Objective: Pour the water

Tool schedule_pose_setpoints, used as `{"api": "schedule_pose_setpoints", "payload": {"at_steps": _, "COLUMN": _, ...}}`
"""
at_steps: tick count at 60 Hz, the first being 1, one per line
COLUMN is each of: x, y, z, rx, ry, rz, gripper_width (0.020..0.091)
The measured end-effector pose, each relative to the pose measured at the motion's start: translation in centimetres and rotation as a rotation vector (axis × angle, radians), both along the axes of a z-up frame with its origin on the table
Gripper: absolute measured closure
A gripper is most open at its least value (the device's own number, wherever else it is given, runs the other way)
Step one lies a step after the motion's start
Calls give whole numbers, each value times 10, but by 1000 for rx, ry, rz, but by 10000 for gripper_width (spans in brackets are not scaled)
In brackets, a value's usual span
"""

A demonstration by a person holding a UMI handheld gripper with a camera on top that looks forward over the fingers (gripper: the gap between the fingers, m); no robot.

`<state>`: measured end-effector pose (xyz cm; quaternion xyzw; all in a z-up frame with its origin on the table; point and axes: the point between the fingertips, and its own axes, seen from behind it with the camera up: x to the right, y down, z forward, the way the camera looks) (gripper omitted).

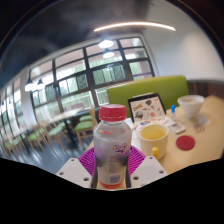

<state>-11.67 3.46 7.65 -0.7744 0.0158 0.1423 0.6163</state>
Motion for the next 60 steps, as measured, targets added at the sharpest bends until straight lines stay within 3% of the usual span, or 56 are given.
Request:
{"api": "schedule_pose_setpoints", "payload": {"at_steps": 12, "x": -31, "y": 42, "z": 58, "rx": -87, "ry": 859, "rz": 47, "gripper_width": 729}}
{"api": "schedule_pose_setpoints", "payload": {"at_steps": 26, "x": -13, "y": 77, "z": 88, "rx": -189, "ry": 1681, "rz": 184, "gripper_width": 729}}
{"api": "schedule_pose_setpoints", "payload": {"at_steps": 34, "x": -14, "y": 55, "z": 106, "rx": -187, "ry": 1889, "rz": 140, "gripper_width": 731}}
{"api": "schedule_pose_setpoints", "payload": {"at_steps": 48, "x": -4, "y": 54, "z": 104, "rx": -187, "ry": 1925, "rz": 112, "gripper_width": 729}}
{"api": "schedule_pose_setpoints", "payload": {"at_steps": 50, "x": -16, "y": 23, "z": 105, "rx": -184, "ry": 1884, "rz": 102, "gripper_width": 729}}
{"api": "schedule_pose_setpoints", "payload": {"at_steps": 52, "x": -13, "y": 42, "z": 106, "rx": -171, "ry": 1812, "rz": 96, "gripper_width": 730}}
{"api": "schedule_pose_setpoints", "payload": {"at_steps": 60, "x": -32, "y": -16, "z": 158, "rx": 53, "ry": 1236, "rz": 196, "gripper_width": 728}}
